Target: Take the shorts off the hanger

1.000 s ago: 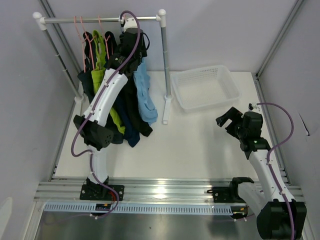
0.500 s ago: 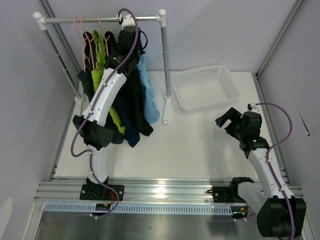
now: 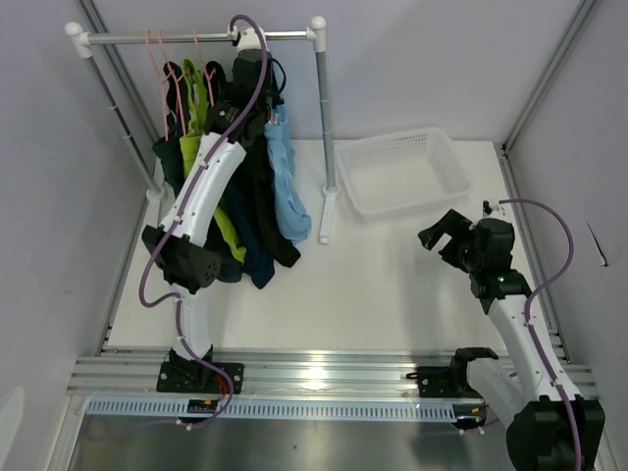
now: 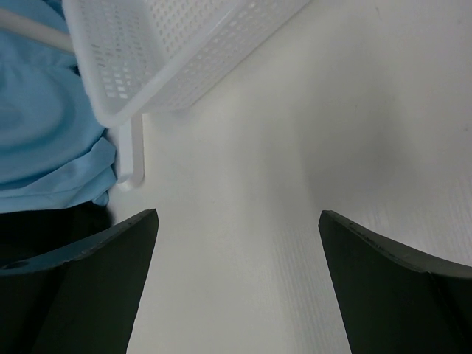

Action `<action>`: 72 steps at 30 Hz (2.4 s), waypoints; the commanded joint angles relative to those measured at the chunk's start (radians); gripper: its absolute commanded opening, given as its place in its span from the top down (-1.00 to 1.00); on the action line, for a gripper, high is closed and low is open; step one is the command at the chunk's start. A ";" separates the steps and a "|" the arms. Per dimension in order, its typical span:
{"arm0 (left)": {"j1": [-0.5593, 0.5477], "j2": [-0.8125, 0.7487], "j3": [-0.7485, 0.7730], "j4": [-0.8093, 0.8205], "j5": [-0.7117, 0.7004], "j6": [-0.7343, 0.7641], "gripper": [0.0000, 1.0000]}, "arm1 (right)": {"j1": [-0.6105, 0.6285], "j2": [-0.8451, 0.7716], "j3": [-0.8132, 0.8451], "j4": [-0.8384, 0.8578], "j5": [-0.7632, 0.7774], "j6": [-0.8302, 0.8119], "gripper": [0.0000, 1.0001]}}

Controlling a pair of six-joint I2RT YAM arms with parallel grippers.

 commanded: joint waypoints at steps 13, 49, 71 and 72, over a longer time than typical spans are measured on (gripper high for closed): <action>-0.051 -0.236 0.077 -0.021 0.067 -0.029 1.00 | 0.703 0.229 0.778 -0.050 0.220 -0.137 -0.99; -0.070 -0.592 -0.287 0.002 0.144 -0.131 1.00 | 1.237 0.751 0.982 0.054 0.855 -0.206 1.00; -0.027 -0.557 -0.146 -0.130 0.217 -0.156 1.00 | 1.413 0.544 0.596 -0.003 1.109 -0.053 1.00; -0.030 -0.577 -0.170 -0.141 0.246 -0.170 1.00 | 1.374 0.539 0.615 0.015 1.088 -0.082 1.00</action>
